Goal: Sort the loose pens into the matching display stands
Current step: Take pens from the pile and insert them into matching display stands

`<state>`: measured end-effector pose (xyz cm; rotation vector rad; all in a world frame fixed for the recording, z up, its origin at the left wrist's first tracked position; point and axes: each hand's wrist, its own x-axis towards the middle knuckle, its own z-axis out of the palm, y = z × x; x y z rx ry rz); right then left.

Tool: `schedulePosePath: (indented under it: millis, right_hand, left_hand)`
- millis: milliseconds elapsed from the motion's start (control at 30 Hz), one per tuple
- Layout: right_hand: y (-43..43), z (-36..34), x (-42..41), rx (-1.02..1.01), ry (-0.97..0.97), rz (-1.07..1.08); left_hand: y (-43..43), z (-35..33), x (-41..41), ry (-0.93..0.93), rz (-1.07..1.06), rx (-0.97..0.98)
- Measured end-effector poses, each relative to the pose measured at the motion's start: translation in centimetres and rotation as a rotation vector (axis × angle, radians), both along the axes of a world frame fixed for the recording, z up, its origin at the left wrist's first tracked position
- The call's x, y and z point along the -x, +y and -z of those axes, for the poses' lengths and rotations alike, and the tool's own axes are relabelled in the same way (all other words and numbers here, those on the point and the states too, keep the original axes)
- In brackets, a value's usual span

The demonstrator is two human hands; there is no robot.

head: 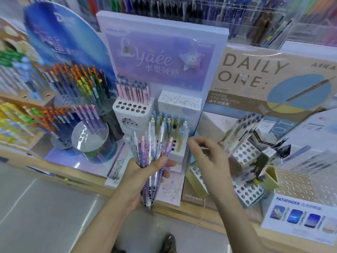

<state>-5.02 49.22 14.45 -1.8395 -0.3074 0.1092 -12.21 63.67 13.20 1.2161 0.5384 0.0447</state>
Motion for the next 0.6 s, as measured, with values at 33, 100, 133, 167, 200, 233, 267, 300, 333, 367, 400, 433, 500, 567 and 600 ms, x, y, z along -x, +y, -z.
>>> schedulePosePath:
  millis: [33, 100, 133, 167, 200, 233, 267, 300, 333, 367, 400, 433, 500, 567, 600]
  right_hand:
    - [1.7, -0.3, 0.3, -0.032, 0.132, -0.108]
    - [4.9, -0.8, 0.8, -0.092, 0.272, -0.217]
    - [6.3, -0.8, 1.1, -0.12, 0.3, -0.236]
    - [7.4, -0.8, 1.4, -0.139, 0.305, -0.244]
    - [8.8, -0.6, 1.8, -0.145, 0.302, -0.246]
    - [9.6, -0.3, 2.1, -0.141, 0.285, -0.233]
    - [10.8, -0.1, 2.5, -0.137, 0.262, -0.211]
    - [12.0, 0.1, 2.9, -0.13, 0.233, -0.187]
    - [13.2, 0.2, 3.4, -0.126, 0.202, -0.162]
    - [14.4, 0.3, 3.8, -0.129, 0.177, -0.133]
    - [15.5, 0.3, 4.2, -0.151, 0.16, -0.101]
    - [16.5, 0.3, 4.5, -0.183, 0.142, -0.063]
    - [18.5, 0.1, 4.8, -0.218, 0.067, 0.011]
    - [20.4, 0.2, 4.8, -0.21, -0.008, 0.061]
    - [21.5, 0.4, 4.7, -0.205, -0.023, 0.08]
  left_hand:
    - [0.7, -0.2, 0.3, -0.007, -0.014, -0.009]
    - [2.3, -0.4, 1.0, -0.008, -0.057, -0.019]
    - [3.3, -0.3, 1.4, -0.009, -0.08, -0.021]
    - [4.1, -0.3, 1.7, -0.003, -0.094, -0.022]
    - [5.2, -0.4, 2.2, 0.004, -0.103, -0.028]
    - [6.1, -0.4, 2.5, 0.018, -0.109, -0.031]
    - [7.2, -0.3, 2.9, 0.026, -0.126, -0.028]
    - [8.4, -0.2, 3.4, 0.028, -0.158, -0.015]
    - [9.7, 0.0, 3.7, 0.027, -0.193, -0.011]
    - [10.9, 0.1, 4.1, 0.031, -0.225, -0.016]
    - [12.2, 0.4, 4.5, 0.032, -0.243, -0.031]
    - [13.5, 0.5, 4.8, 0.034, -0.257, -0.035]
    - [16.2, 0.8, 5.4, 0.033, -0.253, -0.045]
    - [19.0, 1.3, 5.9, 0.061, -0.261, -0.076]
    - [20.5, 1.6, 6.0, 0.077, -0.263, -0.103]
